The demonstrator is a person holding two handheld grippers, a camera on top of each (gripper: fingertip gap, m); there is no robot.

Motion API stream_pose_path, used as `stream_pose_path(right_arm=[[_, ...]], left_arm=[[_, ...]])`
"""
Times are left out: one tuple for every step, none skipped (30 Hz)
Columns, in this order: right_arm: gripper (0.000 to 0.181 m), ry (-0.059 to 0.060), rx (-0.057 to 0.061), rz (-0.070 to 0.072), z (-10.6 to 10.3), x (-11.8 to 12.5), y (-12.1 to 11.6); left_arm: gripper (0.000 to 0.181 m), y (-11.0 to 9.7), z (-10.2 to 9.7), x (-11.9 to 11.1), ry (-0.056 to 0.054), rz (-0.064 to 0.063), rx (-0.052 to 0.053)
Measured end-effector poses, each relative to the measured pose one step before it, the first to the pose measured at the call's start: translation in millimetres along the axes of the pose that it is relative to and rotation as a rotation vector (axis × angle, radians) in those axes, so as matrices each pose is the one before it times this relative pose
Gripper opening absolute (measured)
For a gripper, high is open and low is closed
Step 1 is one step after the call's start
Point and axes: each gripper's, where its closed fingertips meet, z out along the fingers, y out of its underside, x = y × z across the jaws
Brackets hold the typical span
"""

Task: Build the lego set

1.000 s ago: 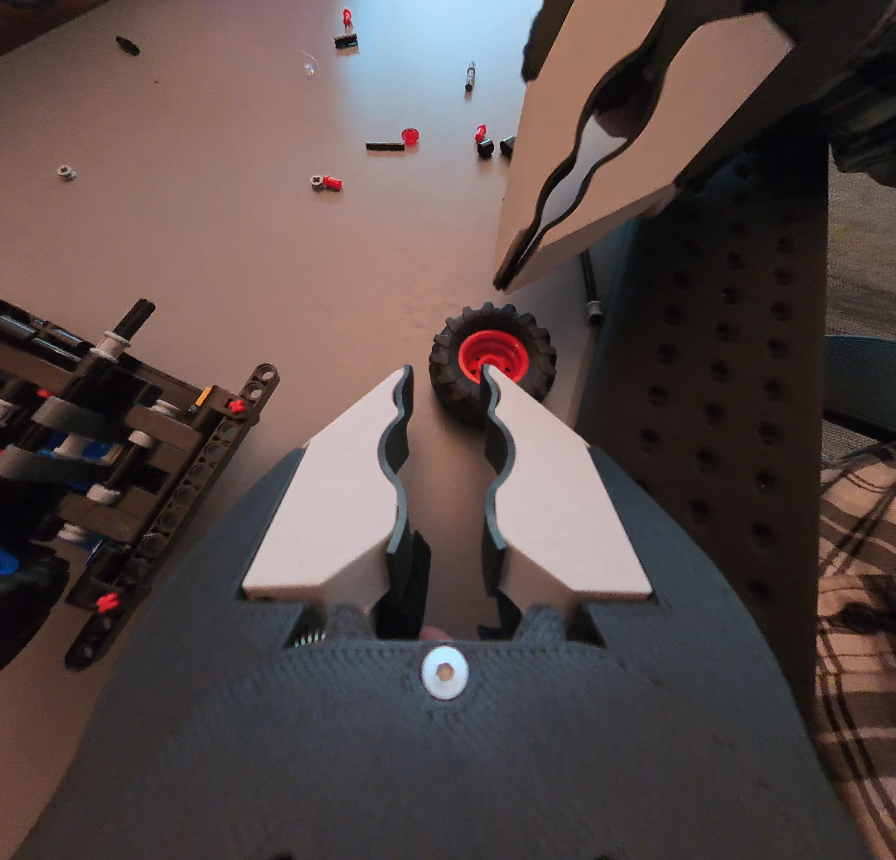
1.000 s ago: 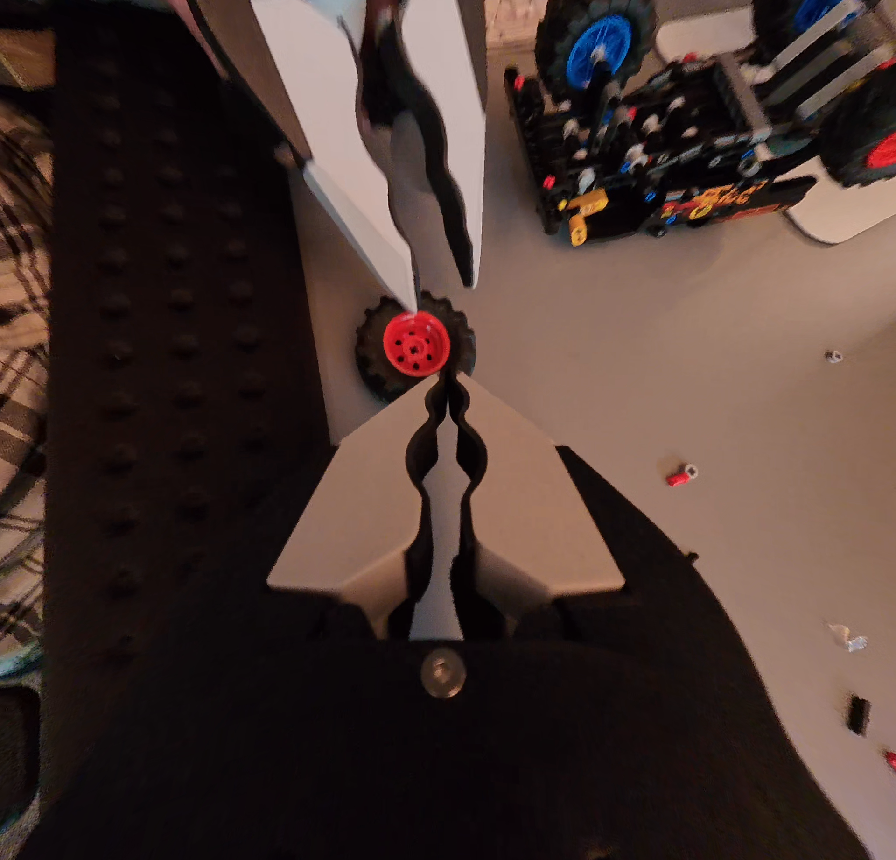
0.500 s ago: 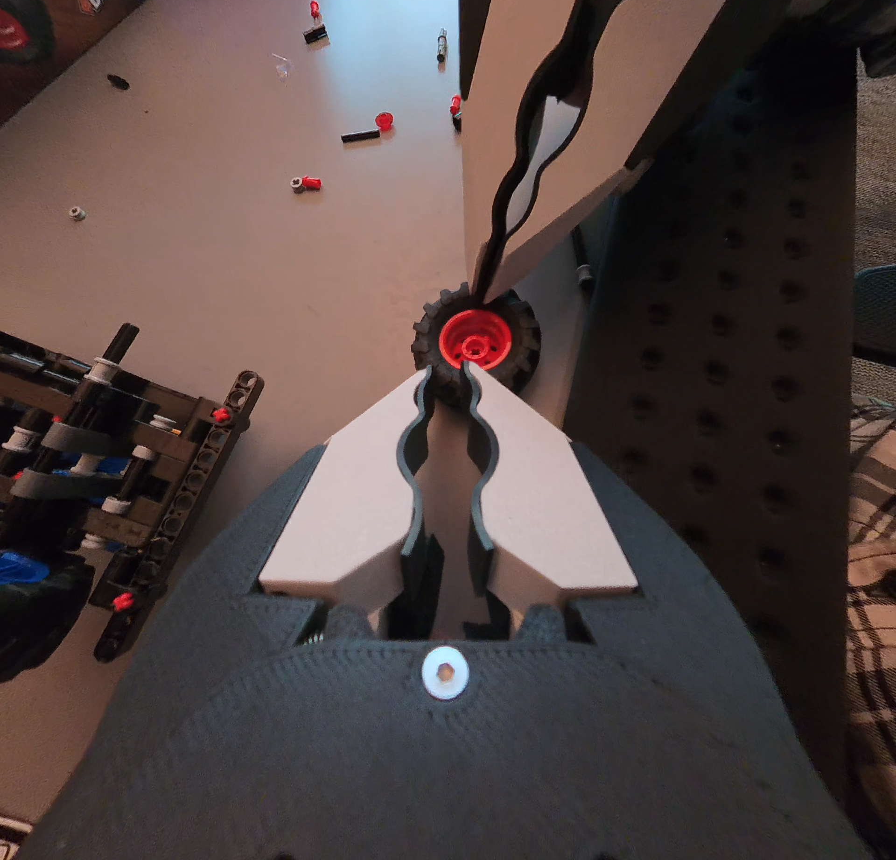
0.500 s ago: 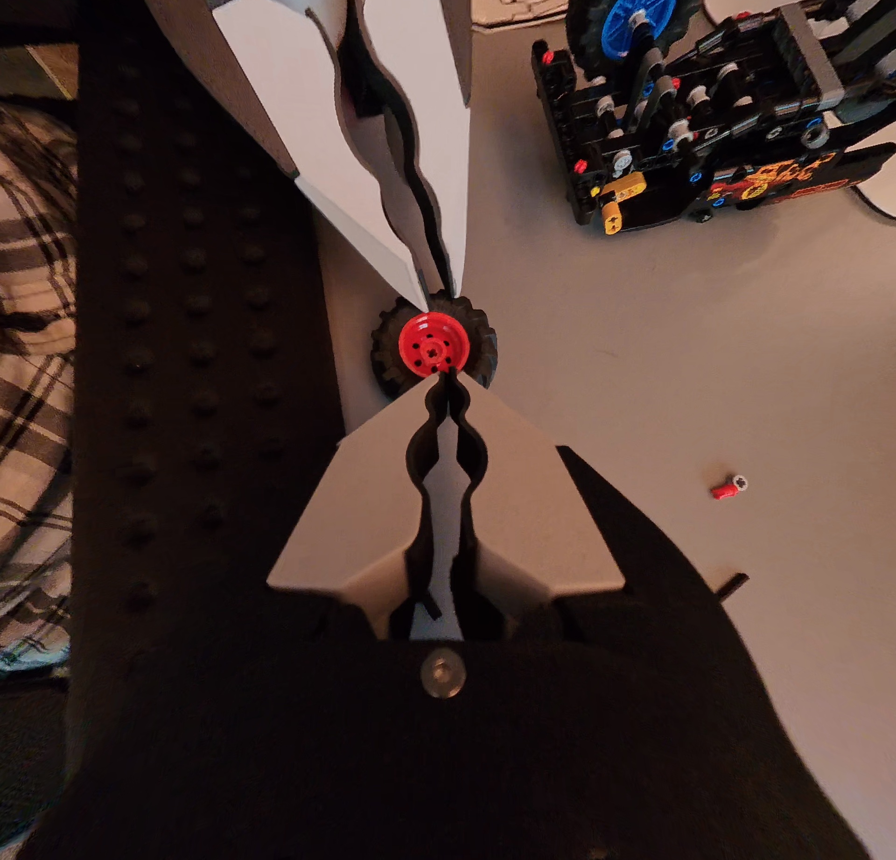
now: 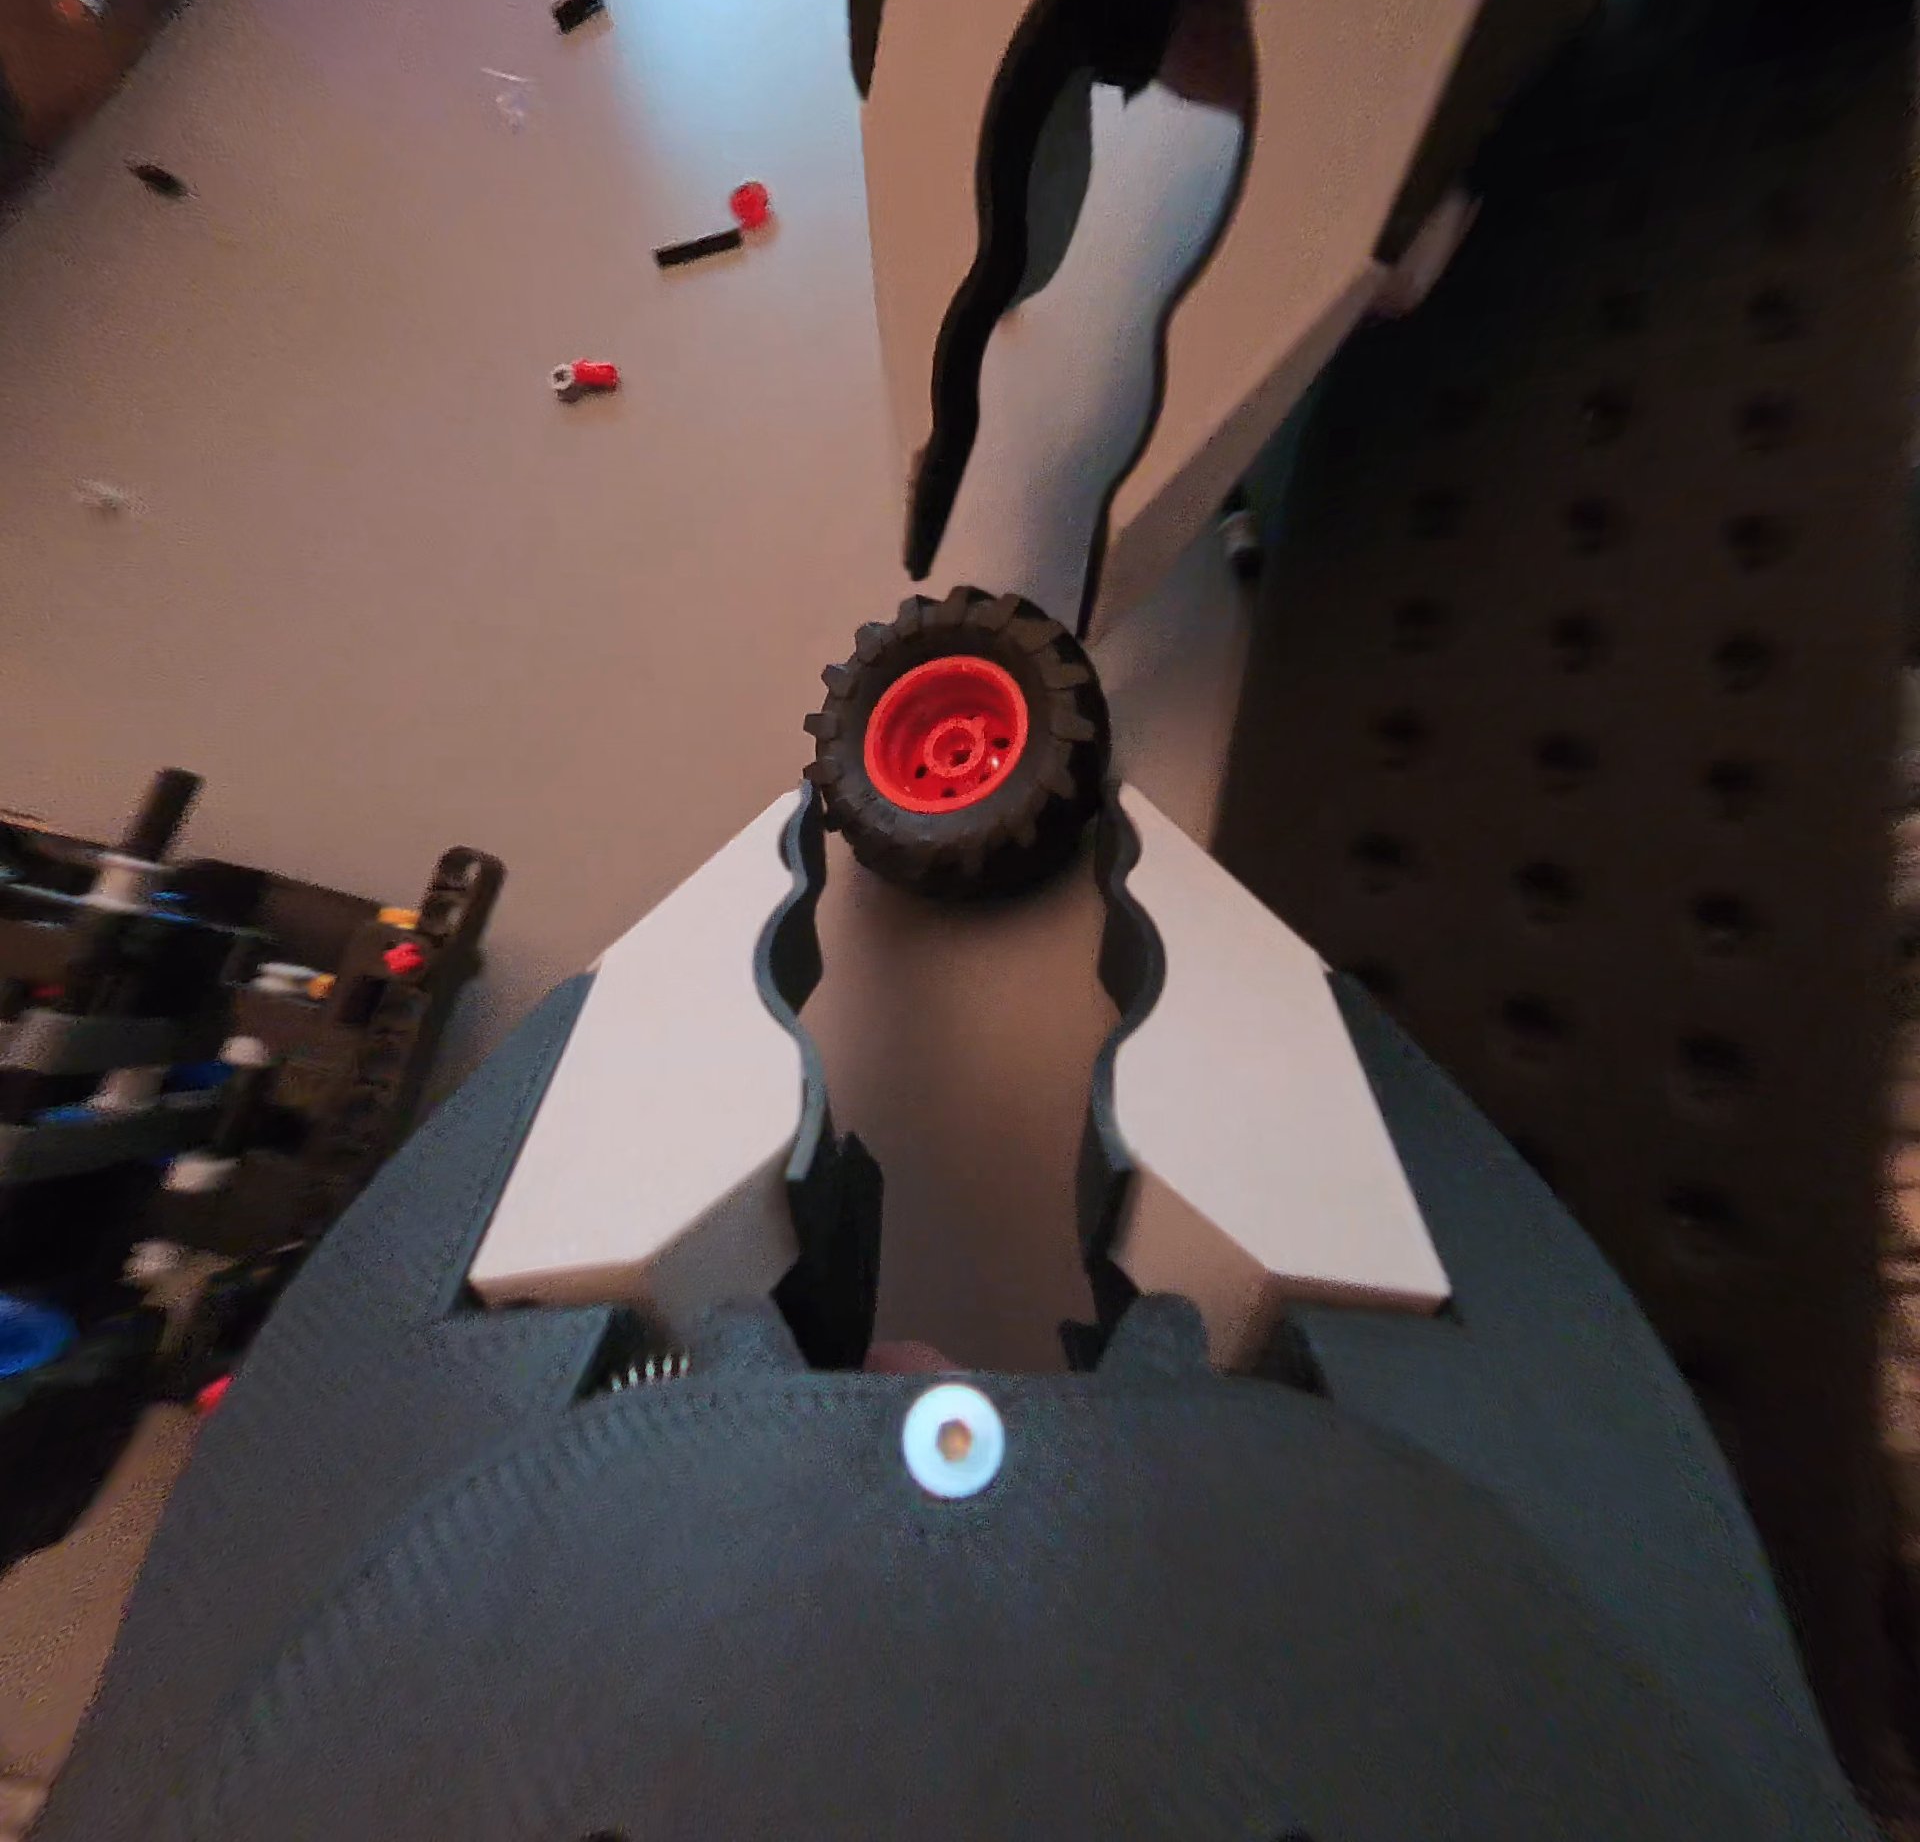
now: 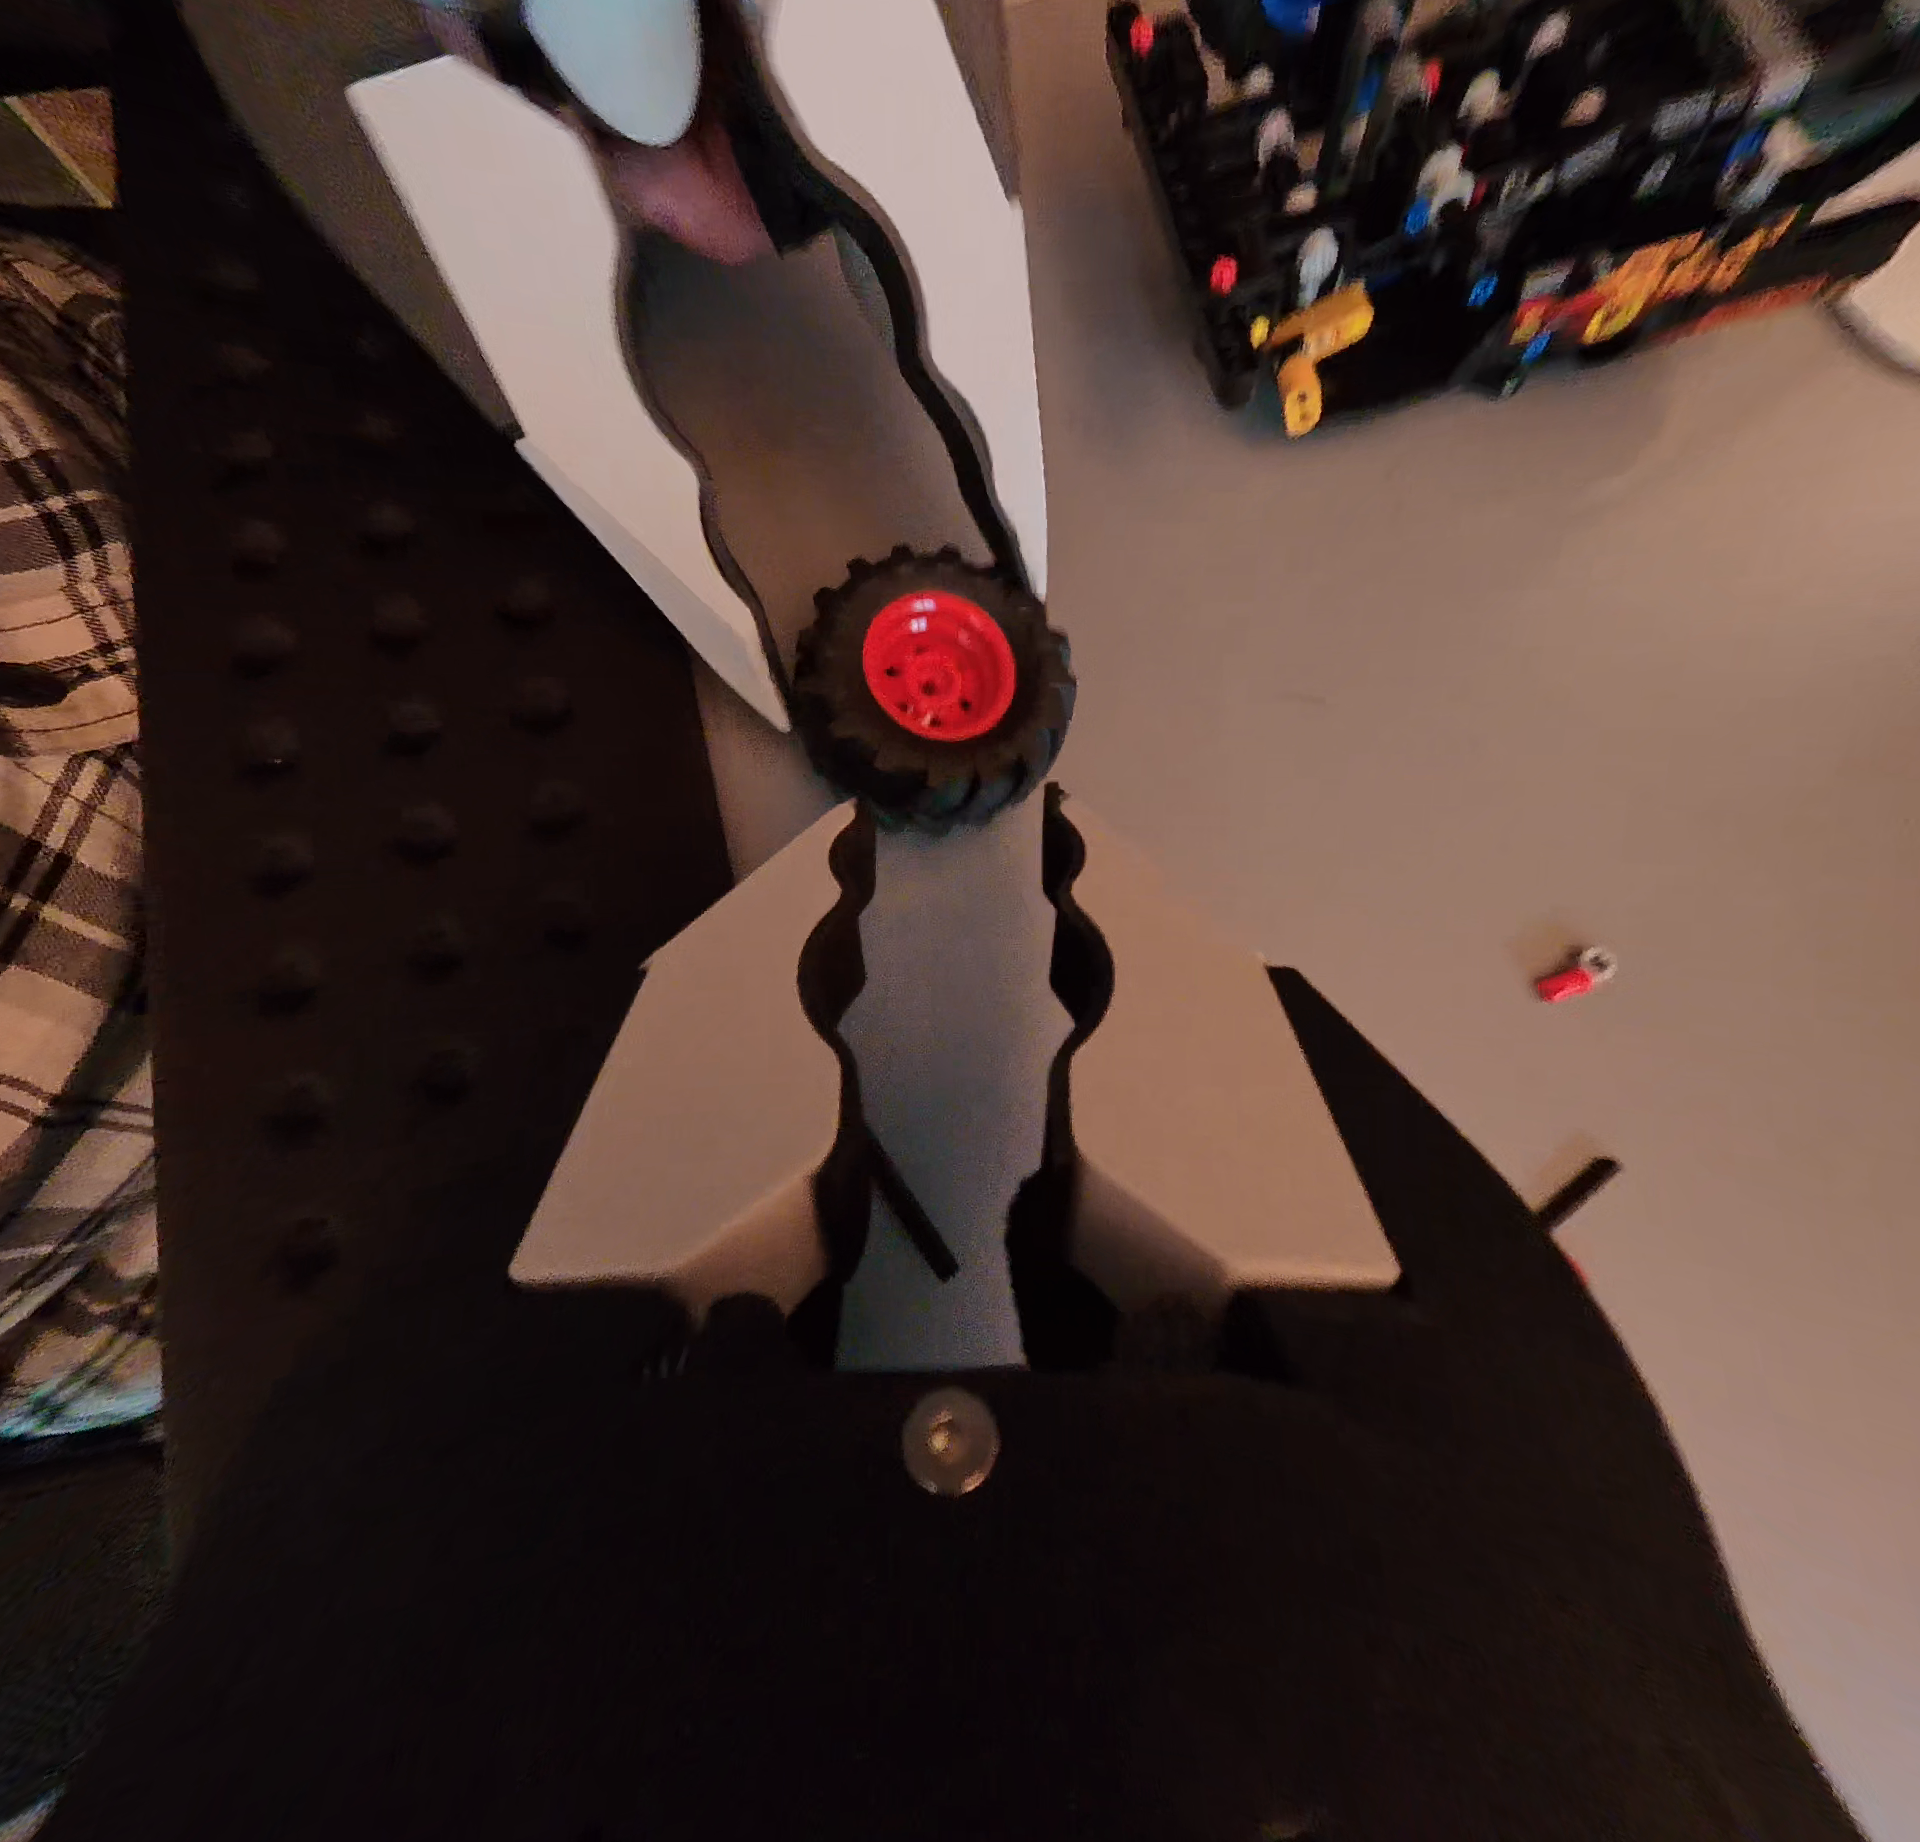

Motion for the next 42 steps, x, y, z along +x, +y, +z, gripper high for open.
stream_pose_path(right_arm=[[0.032,0.0205,0.0222,-0.043,-3.46,-1.44,-4.69],[0.04,0.0379,0.02,-0.0683,-3.22,-0.26,-5.3],[0.043,0.0389,0.0091,-0.0772,-2.64,0.19,-4.08],[0.04,0.0134,-0.0071,-0.0625,-1.69,-1.96,-1.13],[0.035,-0.0166,-0.0155,-0.0393,-0.68,-4.48,0.71],[0.032,-0.0093,-0.0094,-0.0222,0.35,-2.24,0.54],[0.029,-0.0075,-0.0037,-0.0115,0.31,-1.17,0.37],[0.028,-0.029,-0.0033,0.0137,-0.16,-2.79,0.6],[0.027,-0.0359,0.004,0.0394,-0.26,-2.5,0.09],[0.027,-0.0293,0.0178,0.0548,-0.5,-0.39,-0.92],[0.026,-0.0398,0.0252,0.0698,-1.42,0.11,-1.04],[0.025,-0.0595,0.0271,0.0771,-2.54,-0.64,-0.47],[0.024,-0.065,0.0235,0.0784,-2.36,-0.19,0.33],[0.025,-0.0546,0.0176,0.0782,-1.42,1.98,0.61],[0.025,-0.0452,0.0152,0.0653,-0.25,2.93,-0.22],[0.026,-0.0293,0.0058,0.0557,0.9,4.02,0.5],[0.025,-0.0249,-0.0009,0.0483,0.92,3.69,0.64],[0.026,-0.022,0.0035,0.0359,-0.17,2.64,-0.62],[0.026,-0.008,0.0012,0.0171,-0.45,2.07,-1.18],[0.026,0.0063,-0.0035,0.0013,-0.28,1.61,-1.14],[0.026,0.0189,0.0034,-0.0007,-0.64,2.95,-2.14],[0.026,0.0217,0.007,0.0025,-1.12,3.86,-1.91],[0.027,0.0136,0.0035,0.0066,-1.19,3.28,-0.84],[0.031,0.0111,0.0022,0.0032,-0.95,2.81,-0.33],[0.028,0.0038,0.0062,-0.0055,-0.61,1.27,-0.51],[0.026,0.0049,0.0103,-0.0094,-0.6,0.86,-0.63],[0.026,0.0196,0.012,-0.0106,-1.15,2.49,-1.0],[0.026,0.0163,0.0074,-0.0096,-1.22,1.83,0.02],[0.026,0.0018,0.0062,0.0037,-0.81,0.89,0.84],[0.025,-0.0046,0.0085,0.0191,-0.78,1.19,0.82],[0.025,-0.0026,0.0058,0.0154,-0.66,1.34,1.09],[0.025,-0.0007,-0.0014,0.0118,-0.89,1.15,1.52],[0.025,-0.0029,-0.0071,0.0159,-1.23,0.85,1.97],[0.025,-0.0026,-0.0075,0.0147,-1.29,0.6,1.68],[0.026,0.0043,-0.0062,0.0015,-1.12,0.26,1.09],[0.026,0.021,-0.0029,-0.0118,-1.69,1.25,0.04],[0.034,0.0317,0.0107,-0.0154,-2.81,2.3,-2.36],[0.035,0.023,0.0282,-0.0183,-4.1,1.26,-5.16],[0.03,0.0097,0.0156,-0.0213,-3.37,-0.62,-3.16],[0.026,0.0157,-0.0094,-0.0204,-1.8,0.58,0.69],[0.026,0.0299,-0.0214,-0.0191,-0.65,3.68,2.7],[0.025,0.0352,-0.0262,-0.0158,0.16,5.47,4.07]], left_arm=[[0.052,-5.03,-2.09,2.68,0.0568,-0.0746,0.0288],[0.052,-3.59,-1.37,1.09,0.0487,-0.0697,0.0218],[0.052,-3.08,-0.69,2.57,0.0637,-0.0796,0.0168],[0.052,-0.49,0.03,1.49,0.0583,-0.0706,0.0026],[0.052,-4.68,-0.49,1.71,0.0544,-0.064,0.0292],[0.051,-6.48,-0.88,5.1,0.0767,-0.0778,0.0342],[0.052,-0.79,0.97,3.94,0.0594,-0.0647,-0.0044],[0.052,3.01,1.98,1.56,0.0293,-0.0205,-0.0244],[0.053,2.24,1.84,1.54,0.023,-0.0144,-0.0168],[0.054,0.27,0.5,-0.07,-0.0017,0.0113,-0.0026],[0.053,-0.57,-0.88,-0.53,-0.0298,0.0581,0.0023],[0.055,-2.23,-1.73,0.97,-0.0363,0.0832,0.0101],[0.056,-5.53,-1.85,0.82,-0.0326,0.0589,0.0247],[0.049,-2.46,0.01,0.86,-0.0218,0.0514,0.0009],[0.041,2.57,2.01,-6.04,-0.057,0.0619,-0.0282],[0.029,7.42,3.62,-10.23,-0.0756,0.0706,-0.0561],[0.027,4.13,3.75,-4.3,-0.0353,0.038,-0.0277],[0.028,-0.21,1.55,-1.34,-0.0032,-0.0043,0.0003],[0.028,-0.21,0.09,-1.63,0.0059,-0.0133,0.0035],[0.028,0.35,-0.16,-0.59,0.0175,-0.0218,0.002],[0.028,0.3,-0.02,-1.39,0.0119,-0.0198,0.0028],[0.028,-0.43,0.01,-2.64,0.0017,-0.0187,0.004],[0.028,-0.4,0.08,-0.5,0.0122,-0.0156,-0.0002],[0.028,-0.39,-0.04,-0.4,0.0122,-0.0153,-0.0049],[0.027,-0.61,0.16,-0.9,0.0021,-0.0041,-0.0061],[0.027,-0.72,0.38,-0.8,-0.0041,0.0021,-0.0055],[0.028,-0.32,0.16,-1.07,-0.005,-0.0006,-0.0057],[0.028,-0.46,-0.1,-0.36,0.0018,-0.0043,-0.0021],[0.028,-1.21,0.44,-0.28,0.0004,-0.0055,0.0035],[0.029,-1.09,0.9,-0.88,-0.0074,0.0005,0.0007],[0.03,-0.61,1.17,-1.01,-0.0124,0.0085,-0.0061],[0.032,-1.73,1.66,-0.23,-0.009,0.012,-0.0017],[0.033,-2.3,2.13,-0.51,-0.009,0.0019,-0.0005],[0.032,-1.8,1.57,-0.54,-0.0072,0.0029,-0.0045],[0.03,-1.43,0.28,-0.12,0.001,0.0006,-0.0102],[0.029,-1.3,-0.01,0.17,0.0039,-0.0014,-0.011],[0.029,-1.77,0.89,0.31,0.0,0.0016,-0.0096],[0.029,-2.22,1.9,1.23,-0.0001,0.0098,-0.0088],[0.029,-1.65,2.49,0.78,-0.0011,0.0075,-0.0151],[0.029,-3.37,1.84,0.01,-0.0008,0.0007,-0.0072],[0.029,-4.08,2.01,-0.8,0.0008,-0.0068,-0.0029],[0.03,-3.57,2.68,-1.92,-0.0024,-0.0056,-0.0052]])
